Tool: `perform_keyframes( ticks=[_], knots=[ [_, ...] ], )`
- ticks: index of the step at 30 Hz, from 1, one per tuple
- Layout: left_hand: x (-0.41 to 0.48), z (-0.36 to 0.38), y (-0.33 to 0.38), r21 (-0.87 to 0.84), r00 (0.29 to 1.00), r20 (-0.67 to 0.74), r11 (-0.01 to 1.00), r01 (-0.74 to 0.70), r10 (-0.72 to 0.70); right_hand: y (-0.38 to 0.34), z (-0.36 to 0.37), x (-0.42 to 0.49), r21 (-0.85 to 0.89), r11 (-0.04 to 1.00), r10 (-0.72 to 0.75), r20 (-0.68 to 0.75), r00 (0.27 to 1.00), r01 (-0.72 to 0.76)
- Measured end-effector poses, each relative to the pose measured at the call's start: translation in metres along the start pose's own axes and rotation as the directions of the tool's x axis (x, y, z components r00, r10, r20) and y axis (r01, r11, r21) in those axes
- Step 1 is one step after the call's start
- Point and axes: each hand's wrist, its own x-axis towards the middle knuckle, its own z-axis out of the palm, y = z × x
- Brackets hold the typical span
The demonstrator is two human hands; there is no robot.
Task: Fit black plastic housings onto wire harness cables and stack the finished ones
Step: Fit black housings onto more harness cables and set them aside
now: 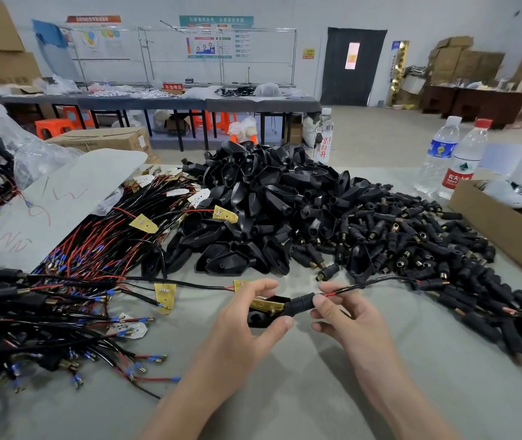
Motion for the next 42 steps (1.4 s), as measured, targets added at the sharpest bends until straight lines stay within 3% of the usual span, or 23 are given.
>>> perform_keyframes(
  ticks=[10, 19, 24, 29, 34, 37, 40, 42],
  knots=[
    [0.001, 0.0, 0.002, 0.028, 1.0, -0.013, 0.999, -0.02, 0.02, -0.001, -0.001, 0.001, 0.002, 1.0, 0.001, -0.113, 0.994, 0.0],
    [-0.005, -0.006, 0.005, -0.014, 1.0, 0.015, 1.0, 0.014, -0.014, -0.002, 0.003, -0.003, -0.068, 0.998, -0.006, -0.129, 0.992, -0.003],
    [-0.016, -0.03, 0.002, 0.06, 0.998, 0.028, 0.997, 0.046, -0.048, -0.004, 0.022, -0.017, -0.089, 0.996, 0.019, -0.055, 0.998, -0.024],
    [-0.033, -0.112, 0.005, 0.249, 0.999, 0.026, 0.968, 0.036, -0.044, -0.007, 0.081, -0.036, -0.124, 0.992, 0.052, 0.11, 0.993, -0.038],
    [-0.042, -0.23, 0.025, 0.462, 0.992, -0.094, 0.879, 0.119, -0.085, -0.029, 0.177, -0.053, -0.06, 0.998, 0.038, 0.301, 0.953, -0.02],
    [-0.039, -0.309, 0.028, 0.62, 0.961, -0.266, 0.749, 0.232, -0.077, -0.039, 0.223, -0.067, -0.096, 0.995, 0.057, 0.493, 0.868, -0.011],
    [-0.045, -0.365, 0.022, 0.633, 0.831, -0.532, 0.575, 0.518, -0.163, -0.035, 0.241, -0.083, -0.149, 0.989, 0.078, 0.605, 0.792, 0.017],
    [-0.055, -0.371, 0.015, 0.542, 0.75, -0.64, 0.595, 0.593, -0.165, -0.029, 0.238, -0.086, -0.176, 0.984, 0.088, 0.609, 0.788, 0.027]
  ],
)
